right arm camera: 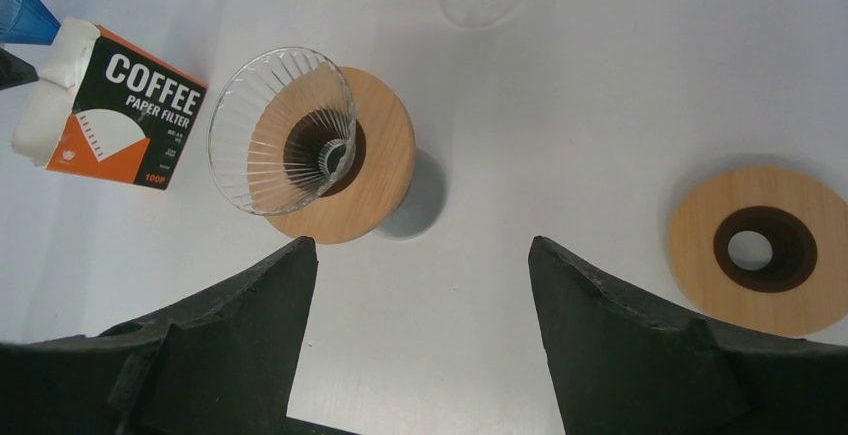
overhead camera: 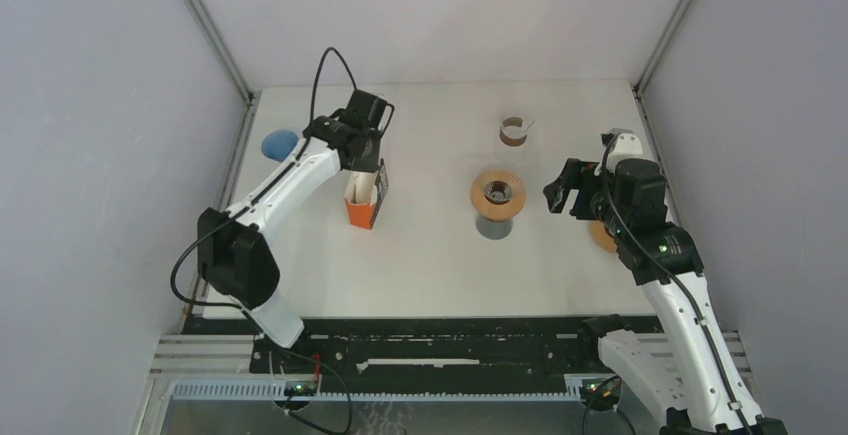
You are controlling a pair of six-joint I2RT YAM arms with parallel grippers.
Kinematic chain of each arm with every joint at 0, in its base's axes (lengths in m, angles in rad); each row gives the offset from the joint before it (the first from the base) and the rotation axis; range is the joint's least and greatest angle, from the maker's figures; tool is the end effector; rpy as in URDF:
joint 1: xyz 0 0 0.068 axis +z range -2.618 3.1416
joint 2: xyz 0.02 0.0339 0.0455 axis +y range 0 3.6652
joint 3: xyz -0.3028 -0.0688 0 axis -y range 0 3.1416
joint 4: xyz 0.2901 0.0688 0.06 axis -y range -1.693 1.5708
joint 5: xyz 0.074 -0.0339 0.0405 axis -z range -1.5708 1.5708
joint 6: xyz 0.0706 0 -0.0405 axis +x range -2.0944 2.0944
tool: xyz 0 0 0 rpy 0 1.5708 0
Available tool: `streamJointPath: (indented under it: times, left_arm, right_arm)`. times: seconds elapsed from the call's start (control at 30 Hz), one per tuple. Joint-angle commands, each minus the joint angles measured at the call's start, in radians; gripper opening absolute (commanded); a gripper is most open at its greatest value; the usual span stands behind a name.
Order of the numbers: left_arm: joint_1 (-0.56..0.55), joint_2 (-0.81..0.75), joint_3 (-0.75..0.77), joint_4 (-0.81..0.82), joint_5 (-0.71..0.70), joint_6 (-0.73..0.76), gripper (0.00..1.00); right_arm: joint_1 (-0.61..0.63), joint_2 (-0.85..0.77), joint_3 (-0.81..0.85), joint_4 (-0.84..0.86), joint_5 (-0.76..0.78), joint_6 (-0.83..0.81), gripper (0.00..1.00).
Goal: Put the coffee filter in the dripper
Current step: Pick up the coffee filter from the coffee filter holder.
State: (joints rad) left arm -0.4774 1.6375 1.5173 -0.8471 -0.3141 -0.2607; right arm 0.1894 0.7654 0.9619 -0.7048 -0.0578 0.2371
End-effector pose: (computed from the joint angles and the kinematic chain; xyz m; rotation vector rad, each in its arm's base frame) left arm 0.3791 -0.1715 0.3242 0.1460 2.4681 0.0875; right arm 0.1963 0.0418 0.3685 0.0144 2.0939 0.3195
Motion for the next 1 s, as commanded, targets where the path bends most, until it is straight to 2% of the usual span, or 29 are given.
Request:
streamJointPath:
  times: [0.0,0.23,0.9,0.97]
  left_arm:
    - [-0.001,0.053,0.007,0.023,-0.036,-0.023,0.25]
    - [-0.002,0.105,0.005,0.035,-0.083,-0.017,0.24]
    - [-0.001,0.165,-0.023,0.055,-0.151,-0.021,0.31]
    - [-0.029,0.167,-0.028,0.054,-0.158,-0.023,0.31]
  right_arm:
    - [-0.006,0.006,0.004,0.053,-0.011,0.008,0.86]
    - [-0.006,0.018,0.003,0.049,-0.01,0.006,0.86]
    - [-0.007,0.014,-0.019,0.055,-0.007,0.017,0.86]
    - [-0.007,0.017,-0.018,0.06,-0.009,0.018,0.86]
